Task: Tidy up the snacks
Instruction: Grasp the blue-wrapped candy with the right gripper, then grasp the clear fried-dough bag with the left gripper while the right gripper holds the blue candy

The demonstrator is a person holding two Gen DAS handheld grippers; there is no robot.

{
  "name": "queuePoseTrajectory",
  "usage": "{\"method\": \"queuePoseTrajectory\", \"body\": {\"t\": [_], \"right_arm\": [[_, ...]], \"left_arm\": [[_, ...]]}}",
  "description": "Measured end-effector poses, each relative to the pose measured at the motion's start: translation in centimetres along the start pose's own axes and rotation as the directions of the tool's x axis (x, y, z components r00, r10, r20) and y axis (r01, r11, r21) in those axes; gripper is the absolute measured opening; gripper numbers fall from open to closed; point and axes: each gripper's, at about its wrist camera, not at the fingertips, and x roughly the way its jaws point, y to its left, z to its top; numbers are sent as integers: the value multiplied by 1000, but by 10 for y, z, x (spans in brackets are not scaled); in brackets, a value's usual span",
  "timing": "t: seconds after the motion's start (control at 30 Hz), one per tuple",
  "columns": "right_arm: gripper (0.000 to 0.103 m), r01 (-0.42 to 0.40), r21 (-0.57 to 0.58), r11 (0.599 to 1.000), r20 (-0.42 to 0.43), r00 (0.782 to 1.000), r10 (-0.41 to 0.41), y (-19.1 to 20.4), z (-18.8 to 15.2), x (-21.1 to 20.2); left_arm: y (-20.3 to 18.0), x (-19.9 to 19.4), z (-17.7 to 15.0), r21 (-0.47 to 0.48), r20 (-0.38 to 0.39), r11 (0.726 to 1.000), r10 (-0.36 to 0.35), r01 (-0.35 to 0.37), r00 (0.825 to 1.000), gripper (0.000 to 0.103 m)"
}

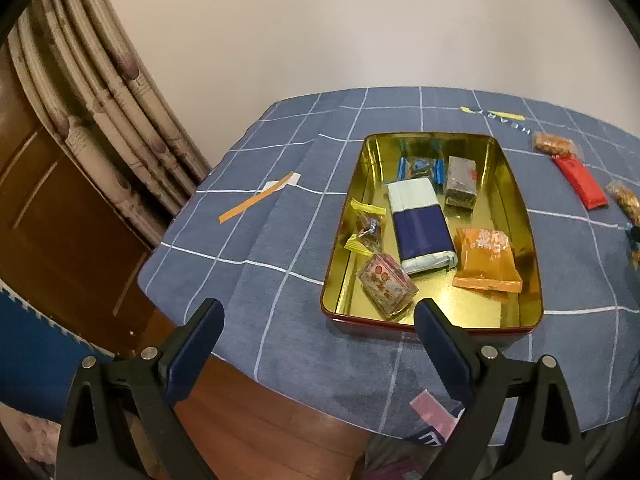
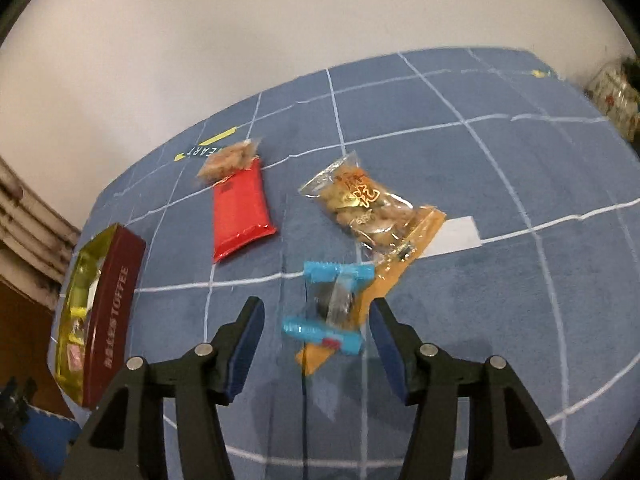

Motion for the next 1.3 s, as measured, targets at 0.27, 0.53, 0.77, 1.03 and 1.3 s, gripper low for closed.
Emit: {"method": "queuePoseTrajectory", "body": {"t": [0.27, 0.53, 0.77, 1.03, 1.3], "right_arm": [[27, -2, -121, 993, -36, 999, -3, -5, -9, 1], [27, 124, -96, 988, 78, 990, -117, -102, -10, -60], [27, 219, -43, 975, 150, 966, -211, -169, 10, -63], [28, 200, 17, 980, 186, 962, -200, -206, 25, -51], [28, 143, 16, 990, 192, 971, -143, -209, 24, -47]], "left_arm": [[-34, -37, 21, 80, 52, 986, -148, 143, 988, 95], [-140, -59, 70, 137, -120, 794, -581, 593, 805, 94], [-263, -37, 106, 5, -329, 646, -720, 764, 611, 94], [-362, 18, 118, -90, -474, 717, -641, 691, 603, 90], [-395, 34, 117, -58, -498, 792, -551, 608, 670, 89]]}}
